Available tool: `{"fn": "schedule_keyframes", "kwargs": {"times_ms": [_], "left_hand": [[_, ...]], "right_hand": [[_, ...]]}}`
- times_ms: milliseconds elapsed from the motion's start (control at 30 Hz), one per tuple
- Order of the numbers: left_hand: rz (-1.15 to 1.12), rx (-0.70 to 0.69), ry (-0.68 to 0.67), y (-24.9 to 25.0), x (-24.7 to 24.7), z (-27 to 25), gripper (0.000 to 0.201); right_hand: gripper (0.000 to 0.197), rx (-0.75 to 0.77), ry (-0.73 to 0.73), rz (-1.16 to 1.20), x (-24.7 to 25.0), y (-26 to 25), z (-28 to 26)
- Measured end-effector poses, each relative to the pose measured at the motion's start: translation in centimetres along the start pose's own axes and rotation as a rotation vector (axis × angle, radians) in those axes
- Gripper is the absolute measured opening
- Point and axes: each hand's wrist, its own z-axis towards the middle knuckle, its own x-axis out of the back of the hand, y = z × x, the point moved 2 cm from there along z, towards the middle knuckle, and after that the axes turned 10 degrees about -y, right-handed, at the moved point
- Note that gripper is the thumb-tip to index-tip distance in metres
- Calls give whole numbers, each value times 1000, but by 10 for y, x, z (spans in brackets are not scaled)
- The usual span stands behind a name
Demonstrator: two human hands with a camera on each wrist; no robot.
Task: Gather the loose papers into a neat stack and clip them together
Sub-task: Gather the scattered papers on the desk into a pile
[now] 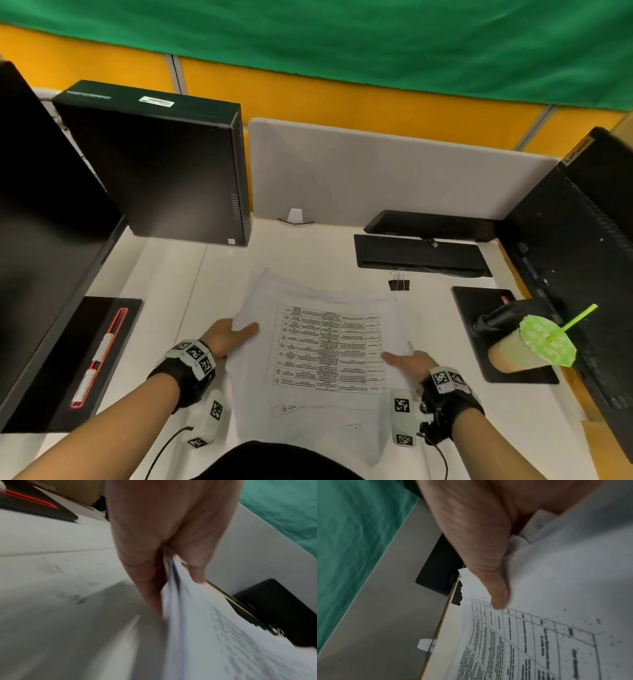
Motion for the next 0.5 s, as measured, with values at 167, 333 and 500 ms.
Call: {"fn": "schedule_keyframes", "kwargs": {"times_ms": [167,333,500], "left_hand": [[178,78,-117,-27,18,9,69],[130,-2,22,-24,4,-1,14],[216,45,199,-19,-5,-5,51]], "right_hand": [[39,-96,-131,-208,-6,6,-5],[63,-128,-98,-347,-6,19,-7],[66,-171,-117,-423,-6,23,-12]]}}
